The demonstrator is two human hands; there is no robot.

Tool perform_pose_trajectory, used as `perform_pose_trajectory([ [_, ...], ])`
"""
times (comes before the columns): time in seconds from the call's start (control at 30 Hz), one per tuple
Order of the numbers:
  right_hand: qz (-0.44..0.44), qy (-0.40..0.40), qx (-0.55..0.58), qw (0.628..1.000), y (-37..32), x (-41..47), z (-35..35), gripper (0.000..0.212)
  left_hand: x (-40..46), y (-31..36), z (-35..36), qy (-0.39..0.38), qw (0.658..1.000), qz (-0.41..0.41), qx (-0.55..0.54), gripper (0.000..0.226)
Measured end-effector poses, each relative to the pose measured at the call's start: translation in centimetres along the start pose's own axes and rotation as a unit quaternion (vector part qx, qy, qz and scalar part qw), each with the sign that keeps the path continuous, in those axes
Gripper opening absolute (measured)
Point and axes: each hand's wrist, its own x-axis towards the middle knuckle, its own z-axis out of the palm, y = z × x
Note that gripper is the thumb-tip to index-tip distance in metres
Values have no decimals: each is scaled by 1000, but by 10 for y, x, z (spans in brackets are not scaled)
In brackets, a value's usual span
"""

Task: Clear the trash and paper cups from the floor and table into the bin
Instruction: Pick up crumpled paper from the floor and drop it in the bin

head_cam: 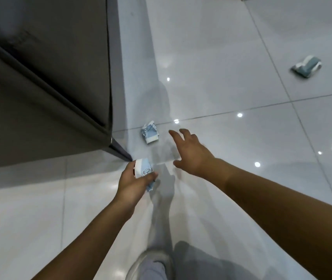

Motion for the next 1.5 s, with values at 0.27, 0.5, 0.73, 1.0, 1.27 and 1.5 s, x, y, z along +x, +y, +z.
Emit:
perform_pose_trajectory([
  [0.27,-29,18,-39,999,-40,85,26,73,-11,-33,-43,14,998,4,69,42],
  [0.5,-7,24,-50,998,-51,111,49,55,-8,-53,-44,2,998,-23,53,37],
  [0.73,-34,9,-44,998,-42,84,55,55,-1,-48,-30,-3,998,-39,41,43],
  [1.0,-20,33,10,999,12,-14,29,48,2,-17,39,-10,998,-9,62,43],
  [1.27,122,73,99,985,45,-177,-70,46,-85,105,74,-168,944,49,280,41],
  [1.5,214,103,143,961,-23,-338,-232,44,-258,264,77,-234,904,79,348,43],
])
